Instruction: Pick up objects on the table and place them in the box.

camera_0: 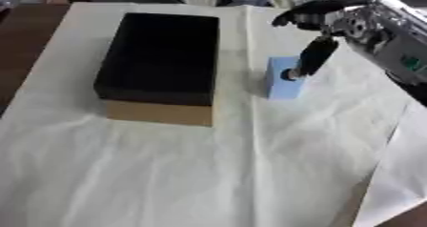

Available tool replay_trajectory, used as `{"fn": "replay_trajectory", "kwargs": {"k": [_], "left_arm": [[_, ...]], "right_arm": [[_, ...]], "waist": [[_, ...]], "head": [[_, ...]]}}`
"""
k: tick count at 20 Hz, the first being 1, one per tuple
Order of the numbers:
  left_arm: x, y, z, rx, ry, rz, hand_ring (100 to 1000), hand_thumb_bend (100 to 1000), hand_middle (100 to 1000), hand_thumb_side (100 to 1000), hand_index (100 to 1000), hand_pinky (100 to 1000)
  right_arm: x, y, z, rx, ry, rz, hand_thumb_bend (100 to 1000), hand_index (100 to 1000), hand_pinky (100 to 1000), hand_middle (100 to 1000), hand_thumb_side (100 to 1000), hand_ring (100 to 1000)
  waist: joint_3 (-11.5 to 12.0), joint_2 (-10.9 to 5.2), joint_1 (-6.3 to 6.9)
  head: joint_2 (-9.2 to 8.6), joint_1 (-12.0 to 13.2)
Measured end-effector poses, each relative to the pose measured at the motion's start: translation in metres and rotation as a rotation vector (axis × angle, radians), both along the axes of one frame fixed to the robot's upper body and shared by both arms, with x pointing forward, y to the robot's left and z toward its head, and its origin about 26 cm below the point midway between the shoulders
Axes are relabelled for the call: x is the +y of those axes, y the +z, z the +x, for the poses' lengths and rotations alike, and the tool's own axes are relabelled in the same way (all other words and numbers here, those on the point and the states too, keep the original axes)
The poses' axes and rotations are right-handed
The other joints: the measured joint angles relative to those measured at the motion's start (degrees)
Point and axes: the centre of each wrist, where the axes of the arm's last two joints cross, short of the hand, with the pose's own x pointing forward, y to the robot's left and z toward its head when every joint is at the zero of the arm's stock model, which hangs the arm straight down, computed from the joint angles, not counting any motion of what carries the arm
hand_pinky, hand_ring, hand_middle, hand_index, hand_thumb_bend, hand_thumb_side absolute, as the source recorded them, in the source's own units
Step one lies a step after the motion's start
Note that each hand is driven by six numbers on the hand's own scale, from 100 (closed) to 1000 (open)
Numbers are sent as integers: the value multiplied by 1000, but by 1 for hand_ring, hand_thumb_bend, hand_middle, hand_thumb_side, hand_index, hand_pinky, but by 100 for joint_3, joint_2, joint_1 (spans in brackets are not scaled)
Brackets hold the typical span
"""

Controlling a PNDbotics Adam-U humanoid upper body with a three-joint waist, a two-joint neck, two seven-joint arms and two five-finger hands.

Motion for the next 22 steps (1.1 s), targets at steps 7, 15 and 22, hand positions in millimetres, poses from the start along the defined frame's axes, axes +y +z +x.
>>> {"fn": "replay_trajectory", "kwargs": {"k": [7, 15, 22], "left_arm": [[-2, -1, 0, 2, -6, -3, 661, 100, 641, 492, 836, 957], [-2, -1, 0, 3, -7, -5, 661, 100, 641, 494, 836, 959], [-2, -1, 0, 5, -8, -4, 664, 100, 642, 497, 834, 960]], "right_arm": [[-8, -12, 27, 72, -69, -3, 533, 1000, 1000, 963, 152, 1000], [-24, -21, 43, 129, -127, -25, 514, 994, 995, 948, 133, 1000], [-32, -35, 51, 189, -150, -43, 454, 905, 966, 858, 100, 992]], "waist": [[57, 2, -6], [62, 28, -25], [50, 63, 0]], "head": [[-5, -16], [-7, -18], [-23, -30]]}}
